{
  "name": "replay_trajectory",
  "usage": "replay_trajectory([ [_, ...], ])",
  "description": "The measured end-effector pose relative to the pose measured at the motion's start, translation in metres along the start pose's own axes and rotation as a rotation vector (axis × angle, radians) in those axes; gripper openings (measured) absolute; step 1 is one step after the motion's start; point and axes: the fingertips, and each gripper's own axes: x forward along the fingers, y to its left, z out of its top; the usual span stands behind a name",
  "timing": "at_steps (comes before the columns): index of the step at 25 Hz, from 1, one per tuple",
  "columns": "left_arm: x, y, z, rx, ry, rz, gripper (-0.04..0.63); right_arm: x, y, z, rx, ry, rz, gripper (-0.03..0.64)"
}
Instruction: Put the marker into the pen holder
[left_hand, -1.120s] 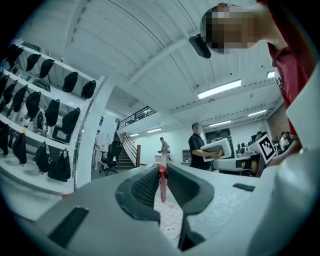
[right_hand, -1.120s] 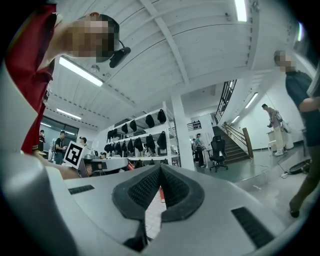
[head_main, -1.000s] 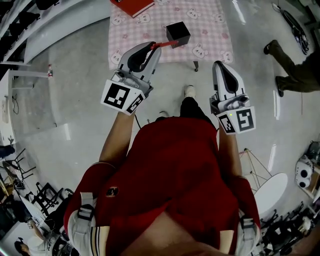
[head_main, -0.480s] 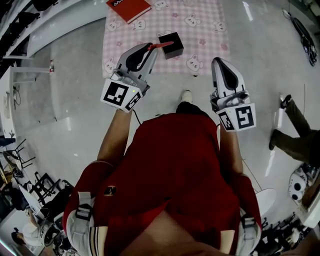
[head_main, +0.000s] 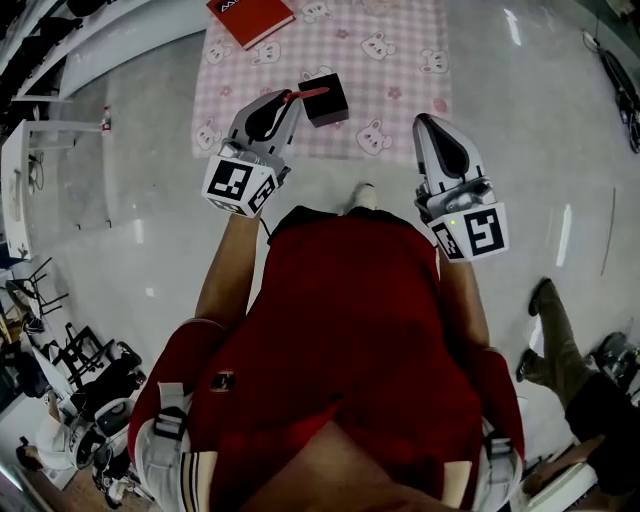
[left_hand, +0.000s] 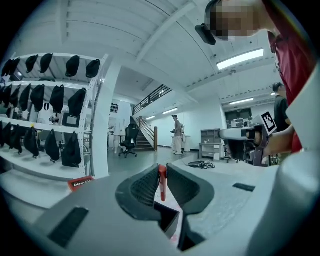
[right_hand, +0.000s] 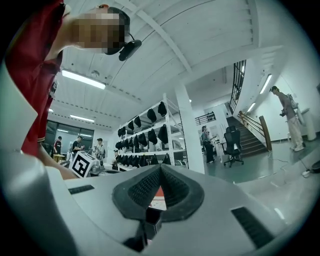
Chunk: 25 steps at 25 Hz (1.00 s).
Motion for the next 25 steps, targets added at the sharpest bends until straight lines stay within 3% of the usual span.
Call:
replay_trajectory([
  [12, 0.024, 0.018, -0.038, -0.005, 0.087, 0.029, 0.058, 0.015, -0.020, -0.014, 0.014, 0.027, 0.021, -0.002],
  [25, 0.056, 0.041, -0.088, -0.038, 0.216, -0.052, 0.058, 0.037, -0.028, -0.016, 0.022, 0.079, -0.058, -0.002],
])
